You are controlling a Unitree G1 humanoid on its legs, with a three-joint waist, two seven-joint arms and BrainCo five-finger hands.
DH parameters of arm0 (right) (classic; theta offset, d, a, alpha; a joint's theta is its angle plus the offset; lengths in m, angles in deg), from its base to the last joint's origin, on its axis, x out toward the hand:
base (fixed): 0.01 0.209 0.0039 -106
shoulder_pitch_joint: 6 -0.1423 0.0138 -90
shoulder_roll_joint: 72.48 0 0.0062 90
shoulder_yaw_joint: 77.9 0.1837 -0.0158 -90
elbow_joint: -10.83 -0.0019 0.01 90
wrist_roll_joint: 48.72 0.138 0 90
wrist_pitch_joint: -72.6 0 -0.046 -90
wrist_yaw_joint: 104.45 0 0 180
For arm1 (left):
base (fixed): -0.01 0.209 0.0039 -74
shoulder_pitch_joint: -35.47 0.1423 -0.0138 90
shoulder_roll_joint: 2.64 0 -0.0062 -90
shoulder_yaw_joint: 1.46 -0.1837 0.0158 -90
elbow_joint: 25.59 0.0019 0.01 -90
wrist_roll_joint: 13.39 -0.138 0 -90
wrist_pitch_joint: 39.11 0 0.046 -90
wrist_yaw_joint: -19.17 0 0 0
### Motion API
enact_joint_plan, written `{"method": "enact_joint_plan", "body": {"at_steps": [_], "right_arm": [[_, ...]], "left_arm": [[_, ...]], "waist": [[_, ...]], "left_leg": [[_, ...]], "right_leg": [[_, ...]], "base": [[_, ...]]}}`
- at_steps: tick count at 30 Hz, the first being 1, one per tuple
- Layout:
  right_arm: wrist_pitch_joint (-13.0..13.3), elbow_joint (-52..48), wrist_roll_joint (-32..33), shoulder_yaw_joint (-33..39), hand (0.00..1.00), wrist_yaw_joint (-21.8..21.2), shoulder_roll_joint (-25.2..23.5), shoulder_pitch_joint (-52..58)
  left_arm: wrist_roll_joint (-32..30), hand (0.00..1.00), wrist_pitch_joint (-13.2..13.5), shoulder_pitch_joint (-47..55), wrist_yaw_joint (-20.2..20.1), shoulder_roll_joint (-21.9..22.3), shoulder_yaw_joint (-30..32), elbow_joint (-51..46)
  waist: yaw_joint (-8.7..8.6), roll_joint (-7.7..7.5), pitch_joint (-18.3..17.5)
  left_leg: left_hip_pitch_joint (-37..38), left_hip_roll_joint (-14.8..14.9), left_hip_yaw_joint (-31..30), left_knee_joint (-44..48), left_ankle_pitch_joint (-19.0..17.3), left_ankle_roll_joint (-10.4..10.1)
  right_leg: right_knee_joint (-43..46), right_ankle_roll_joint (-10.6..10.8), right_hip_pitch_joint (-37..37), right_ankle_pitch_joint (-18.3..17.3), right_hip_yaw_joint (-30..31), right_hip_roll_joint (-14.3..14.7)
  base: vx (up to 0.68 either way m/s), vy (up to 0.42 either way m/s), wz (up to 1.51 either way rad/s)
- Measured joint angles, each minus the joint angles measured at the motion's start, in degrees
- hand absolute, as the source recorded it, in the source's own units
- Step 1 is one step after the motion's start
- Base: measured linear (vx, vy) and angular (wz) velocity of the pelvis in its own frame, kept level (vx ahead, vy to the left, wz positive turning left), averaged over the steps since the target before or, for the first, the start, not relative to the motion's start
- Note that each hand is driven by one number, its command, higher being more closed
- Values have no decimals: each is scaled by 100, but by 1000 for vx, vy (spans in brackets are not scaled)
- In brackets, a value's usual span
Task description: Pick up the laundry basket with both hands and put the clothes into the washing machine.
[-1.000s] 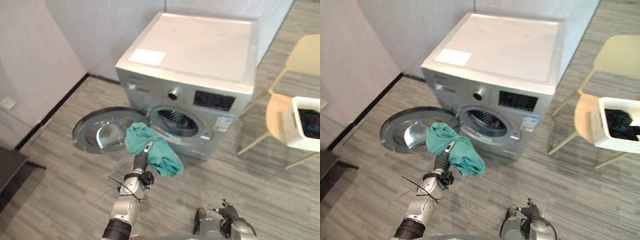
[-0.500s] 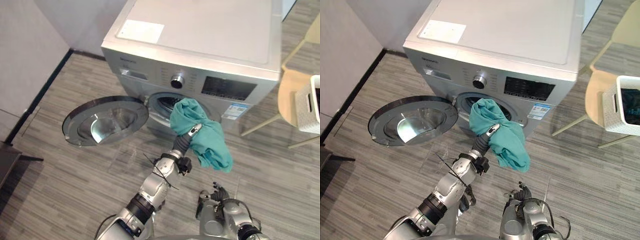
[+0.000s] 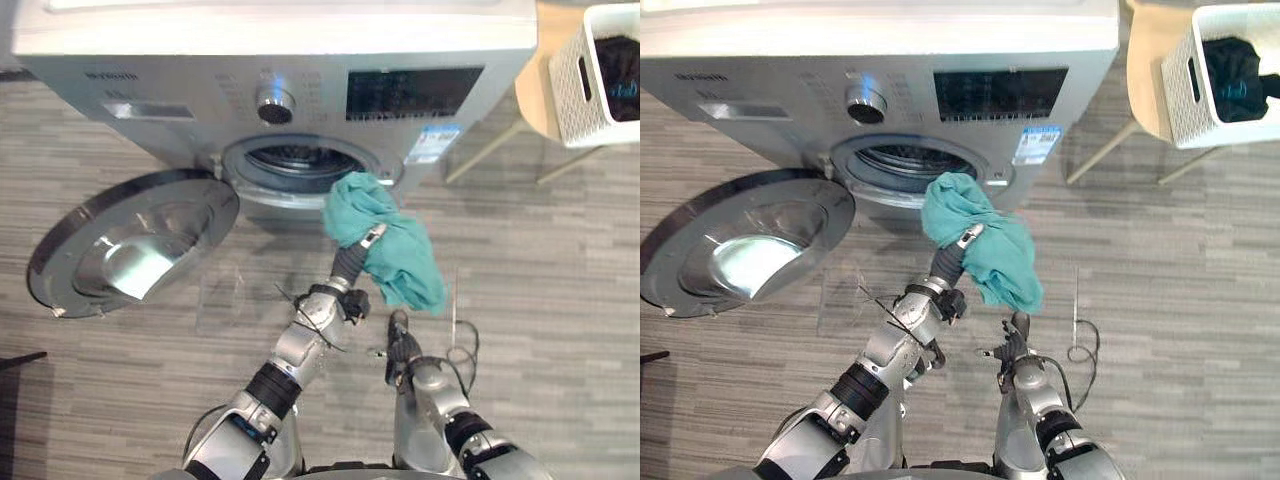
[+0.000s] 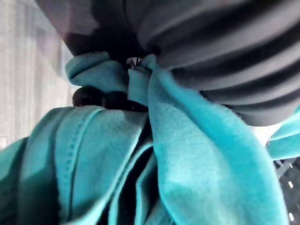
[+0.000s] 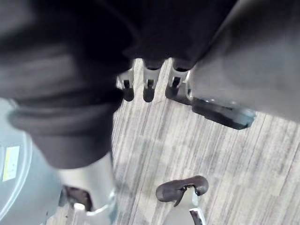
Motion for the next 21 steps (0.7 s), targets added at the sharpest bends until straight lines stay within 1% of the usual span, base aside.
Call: {"method": "enact_joint_plan", "body": {"at_steps": [1,2,3,4,5,6,8,9,10,11,12,13,14,15,16,17,19,21], "right_arm": [[16,-32,37,-2,0,10,-11,-38],[18,-224,196,-5,0,61,-33,-106],[39,-478,493,-6,0,85,-59,-118],[47,-691,624,-42,0,92,-65,-105],[118,-994,907,-68,0,74,-84,-99],[174,-1150,1084,-66,0,71,-92,-99],[295,-1740,1710,-34,0,49,-101,-66],[315,-1851,1827,-27,0,42,-110,-64],[359,-2141,2118,17,0,15,-178,-56],[462,-2379,2421,95,0,-78,-226,-39],[500,-2474,2557,137,0,-119,-245,-27],[551,-2656,2813,198,0,-198,-284,15],[597,-2867,3143,241,0,-307,-317,82],[631,-2963,3322,271,0,-374,-342,111],[703,-3137,3658,295,0,-504,-393,151],[727,-3243,3857,301,0,-611,-395,160],[743,-3400,4156,301,0,-798,-401,252],[800,-3616,4292,296,0,-933,-406,396]], "left_arm": [[24,100,0,-20,50,36,95,11],[101,100,22,-66,128,99,326,7],[108,100,44,-145,234,150,563,5],[109,100,54,-188,300,163,671,-17],[109,100,55,-301,354,196,879,-133],[108,100,57,-366,401,225,981,-245],[113,100,161,-720,580,322,1350,-695],[113,100,168,-808,600,320,1437,-793],[155,100,180,-987,700,296,1564,-979],[213,100,181,-1120,769,293,1665,-1142],[220,100,181,-1184,807,278,1701,-1220],[220,100,182,-1318,843,214,1759,-1348],[219,100,185,-1477,901,112,1801,-1464],[217,100,185,-1569,933,62,1840,-1498],[212,100,190,-1751,977,-57,1912,-1573],[208,100,197,-1893,1023,-189,1925,-1657],[191,100,209,-2031,1058,-284,1922,-1846],[158,100,234,-2206,1070,-318,1917,-2000]], "waist": [[39,-19,65],[56,-12,186],[53,-30,257],[44,-43,279],[31,-58,332],[30,-59,352],[32,-68,448],[30,-86,461],[27,-146,504],[16,-154,517],[23,-168,527],[23,-192,542],[28,-197,544],[23,-197,544],[4,-198,545],[-19,-200,545],[-41,-200,545],[-49,-208,547]], "left_leg": [[-96,41,-20,117,-63,-11],[-340,112,-133,453,-241,-28],[-630,162,-213,795,-359,-7],[-790,186,-268,968,-408,-2],[-1149,220,-380,1293,-485,17],[-1354,247,-423,1461,-516,20],[-2212,368,-584,2046,-567,96],[-2418,408,-620,2177,-581,96],[-2774,477,-673,2428,-609,91],[-3110,538,-772,2661,-632,90],[-3235,581,-799,2774,-645,94],[-3485,625,-881,2973,-674,78],[-3697,674,-949,3139,-680,80],[-3784,684,-972,3189,-680,80],[-3920,700,-1002,3255,-678,78],[-4004,710,-1023,3265,-666,57],[-4080,716,-1052,3264,-648,29],[-4145,718,-1067,3259,-636,9]], "right_leg": [[175,5,-118,-67,-1,-4],[619,17,-373,-257,-29,-51],[1129,-41,-707,-472,-47,-128],[1363,-52,-876,-570,-43,-157],[1820,-86,-1248,-744,-59,-235],[2035,-94,-1453,-830,-60,-266],[2810,-127,-2328,-1101,-53,-359],[2979,-168,-2541,-1141,-47,-393],[3305,-183,-2931,-1252,-24,-421],[3590,-251,-3241,-1326,-5,-428],[3725,-275,-3376,-1368,-4,-431],[3979,-279,-3621,-1439,10,-437],[4190,-340,-3831,-1503,3,-440],[4267,-349,-3923,-1523,6,-441],[4373,-387,-4070,-1559,5,-445],[4413,-406,-4153,-1569,-9,-443],[4442,-435,-4226,-1585,-31,-439],[4466,-453,-4293,-1597,-40,-439]], "base": [[-191,68,0],[-194,-4,16],[-192,-22,22],[-172,-44,25],[-130,-56,21],[-150,-95,25],[-158,-147,18],[-125,-150,6],[-104,-188,3],[-66,-158,3],[-60,-187,5],[-28,-144,3],[-29,-137,3],[-30,-117,3],[-34,-96,3],[-39,-88,3],[-45,-72,4],[-40,-66,3]]}}
